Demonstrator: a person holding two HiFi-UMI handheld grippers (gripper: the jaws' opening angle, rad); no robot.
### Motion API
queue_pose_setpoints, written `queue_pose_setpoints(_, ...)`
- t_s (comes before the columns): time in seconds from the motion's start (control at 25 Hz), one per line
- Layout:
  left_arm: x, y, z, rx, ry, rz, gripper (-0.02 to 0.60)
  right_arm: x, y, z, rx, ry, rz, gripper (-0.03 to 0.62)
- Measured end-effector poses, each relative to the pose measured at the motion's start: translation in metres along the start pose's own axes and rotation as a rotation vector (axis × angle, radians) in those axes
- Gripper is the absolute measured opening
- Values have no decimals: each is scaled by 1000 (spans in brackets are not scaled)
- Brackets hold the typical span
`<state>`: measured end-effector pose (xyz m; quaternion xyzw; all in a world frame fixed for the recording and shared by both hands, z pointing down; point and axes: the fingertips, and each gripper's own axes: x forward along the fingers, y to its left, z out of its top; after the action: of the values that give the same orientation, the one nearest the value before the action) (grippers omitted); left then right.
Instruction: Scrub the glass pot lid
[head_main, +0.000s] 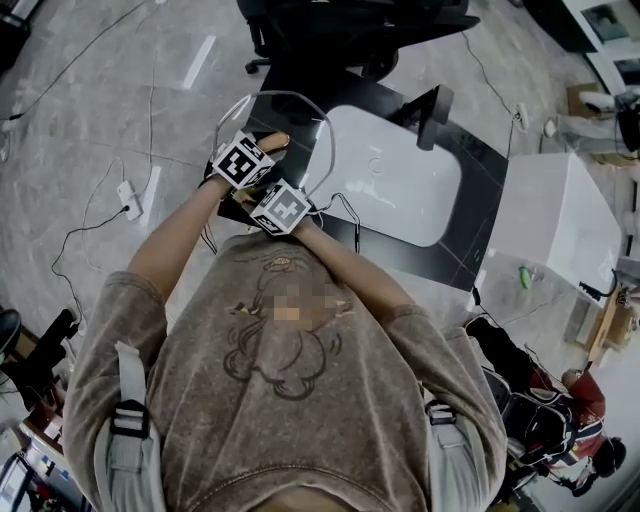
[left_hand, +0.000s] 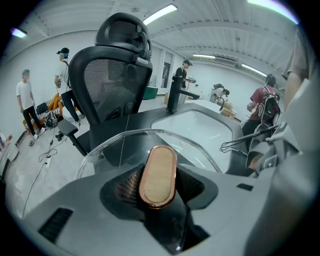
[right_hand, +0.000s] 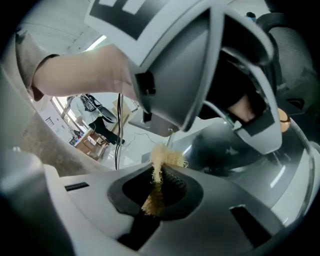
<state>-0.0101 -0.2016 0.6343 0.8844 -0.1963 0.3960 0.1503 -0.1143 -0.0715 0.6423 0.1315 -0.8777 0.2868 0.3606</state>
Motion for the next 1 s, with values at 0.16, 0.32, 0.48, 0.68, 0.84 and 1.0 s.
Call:
queue_pose_setpoints(0.16,0,-1,0,-6,-4,-3,190,8,4,3,-41,41,-6,39)
queue_pose_setpoints(0.32,1,0,1,-5,-12,-1,190,8,4,4,-54,39,-8,40)
queue_pose_setpoints(0.48,0,0,2,-18,-34,4,193,7,6,4,-60,26,1,40)
queue_pose_setpoints(0.68,-1,0,3,-75,-11,23,201,9,7,2,-66,25,13,40)
queue_pose_setpoints(0.84,-10,2,7,-95,-3,36,210,8,7,3,-84,23,4,40)
queue_pose_setpoints(1.0,-31,2,20,-142,-74,30,200,1,7,-4,-50,22,38,40)
